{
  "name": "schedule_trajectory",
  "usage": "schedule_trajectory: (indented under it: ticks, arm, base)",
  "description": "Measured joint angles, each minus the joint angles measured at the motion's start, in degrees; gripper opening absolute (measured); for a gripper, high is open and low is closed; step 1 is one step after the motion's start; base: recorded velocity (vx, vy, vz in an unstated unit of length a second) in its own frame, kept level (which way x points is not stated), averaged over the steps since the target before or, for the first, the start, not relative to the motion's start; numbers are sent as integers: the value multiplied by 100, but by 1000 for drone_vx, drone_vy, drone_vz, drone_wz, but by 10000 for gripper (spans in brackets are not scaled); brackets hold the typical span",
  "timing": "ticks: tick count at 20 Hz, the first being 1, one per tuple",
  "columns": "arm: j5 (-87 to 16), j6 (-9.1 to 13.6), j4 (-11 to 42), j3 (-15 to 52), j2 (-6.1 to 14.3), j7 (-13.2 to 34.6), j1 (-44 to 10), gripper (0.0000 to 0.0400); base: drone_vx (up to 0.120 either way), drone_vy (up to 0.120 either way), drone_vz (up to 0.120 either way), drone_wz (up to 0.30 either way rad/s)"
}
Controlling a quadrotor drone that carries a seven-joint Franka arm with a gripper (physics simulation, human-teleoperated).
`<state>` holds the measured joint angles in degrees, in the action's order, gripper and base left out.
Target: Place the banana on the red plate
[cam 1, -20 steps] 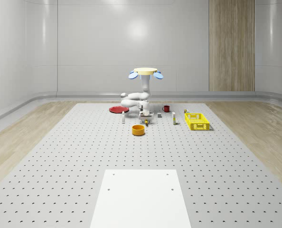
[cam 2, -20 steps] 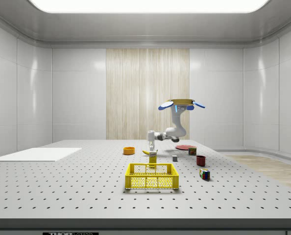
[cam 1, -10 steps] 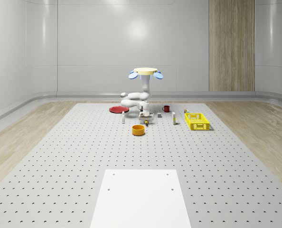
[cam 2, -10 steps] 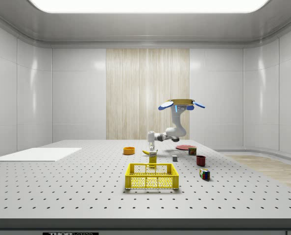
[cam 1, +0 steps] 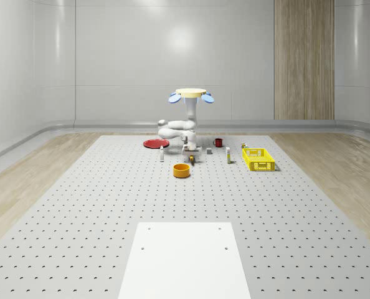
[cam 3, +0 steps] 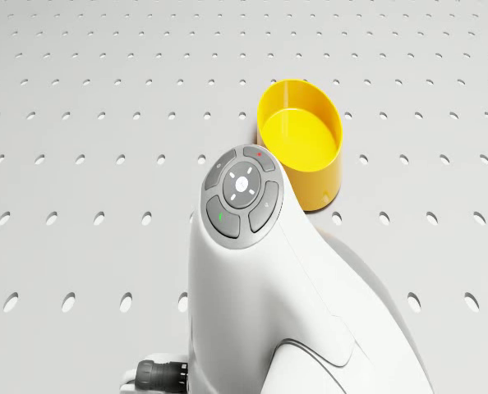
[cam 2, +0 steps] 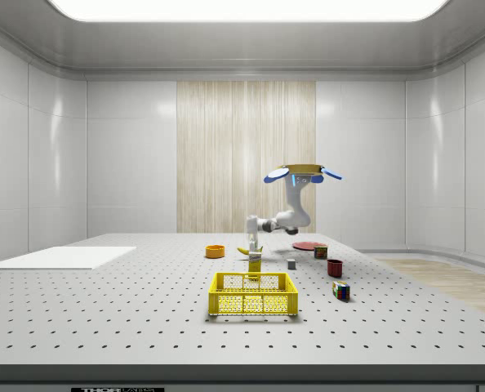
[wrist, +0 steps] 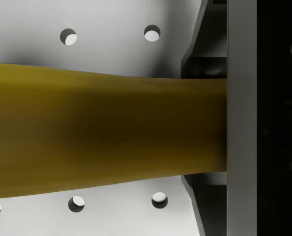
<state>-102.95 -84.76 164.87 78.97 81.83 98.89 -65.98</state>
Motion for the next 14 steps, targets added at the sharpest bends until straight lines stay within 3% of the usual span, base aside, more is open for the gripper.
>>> schedule_trajectory:
  ticks: [14]
  arm:
    - [451,-79,27,415,199,166,-60,200]
  base:
    - [0,0,120,0]
